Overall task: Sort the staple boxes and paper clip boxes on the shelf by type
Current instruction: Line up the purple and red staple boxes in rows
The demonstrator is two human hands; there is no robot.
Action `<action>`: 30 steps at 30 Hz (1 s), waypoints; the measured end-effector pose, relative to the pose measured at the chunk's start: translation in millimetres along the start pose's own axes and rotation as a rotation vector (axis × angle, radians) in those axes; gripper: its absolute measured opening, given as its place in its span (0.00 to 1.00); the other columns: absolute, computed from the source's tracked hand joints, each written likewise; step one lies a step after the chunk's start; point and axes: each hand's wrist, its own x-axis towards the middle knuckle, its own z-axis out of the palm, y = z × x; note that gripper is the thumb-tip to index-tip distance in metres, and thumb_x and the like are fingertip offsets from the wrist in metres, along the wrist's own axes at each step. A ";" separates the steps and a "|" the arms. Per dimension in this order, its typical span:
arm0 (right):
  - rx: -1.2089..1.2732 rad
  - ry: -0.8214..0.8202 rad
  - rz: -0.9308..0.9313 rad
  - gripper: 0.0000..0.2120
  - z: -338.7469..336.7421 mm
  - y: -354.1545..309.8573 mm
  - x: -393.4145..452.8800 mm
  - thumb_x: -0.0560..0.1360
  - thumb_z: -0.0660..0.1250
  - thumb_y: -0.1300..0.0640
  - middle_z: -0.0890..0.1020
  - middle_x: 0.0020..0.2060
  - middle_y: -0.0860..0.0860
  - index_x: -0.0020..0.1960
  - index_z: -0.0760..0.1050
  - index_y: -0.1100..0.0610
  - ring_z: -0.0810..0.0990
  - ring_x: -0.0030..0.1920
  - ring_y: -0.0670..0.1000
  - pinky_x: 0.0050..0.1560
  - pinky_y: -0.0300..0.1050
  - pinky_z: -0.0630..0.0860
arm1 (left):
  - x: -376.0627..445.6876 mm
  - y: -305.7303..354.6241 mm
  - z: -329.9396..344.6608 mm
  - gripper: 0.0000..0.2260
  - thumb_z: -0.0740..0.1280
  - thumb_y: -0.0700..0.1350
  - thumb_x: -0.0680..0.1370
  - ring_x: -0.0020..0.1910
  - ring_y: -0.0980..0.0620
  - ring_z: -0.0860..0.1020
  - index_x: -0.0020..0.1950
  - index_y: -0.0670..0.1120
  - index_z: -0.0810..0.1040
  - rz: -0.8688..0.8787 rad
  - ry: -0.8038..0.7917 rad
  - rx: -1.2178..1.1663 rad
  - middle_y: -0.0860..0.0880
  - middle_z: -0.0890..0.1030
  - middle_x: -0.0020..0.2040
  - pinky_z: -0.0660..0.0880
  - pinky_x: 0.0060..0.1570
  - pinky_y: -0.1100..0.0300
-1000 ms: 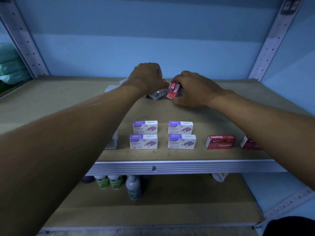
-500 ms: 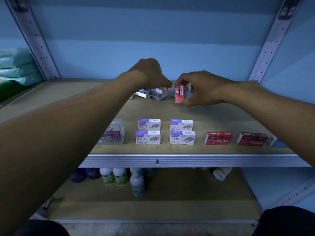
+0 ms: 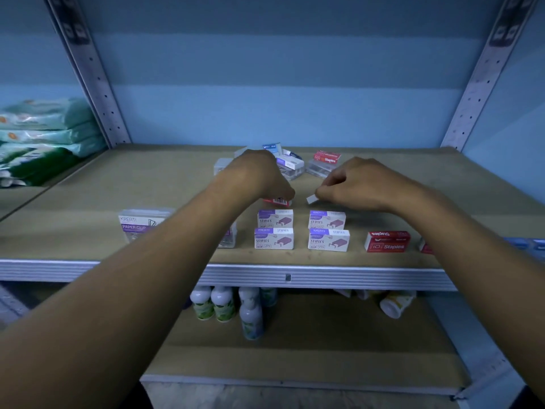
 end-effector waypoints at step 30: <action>0.119 -0.134 0.028 0.10 -8.2 9.3 6.7 0.70 0.77 0.47 0.84 0.48 0.43 0.51 0.83 0.42 0.83 0.47 0.46 0.48 0.41 0.78 | -5.7 -29.2 10.5 0.07 0.75 0.45 0.71 0.45 0.58 0.76 0.49 0.53 0.85 0.165 0.045 -0.217 0.57 0.80 0.43 0.70 0.43 0.65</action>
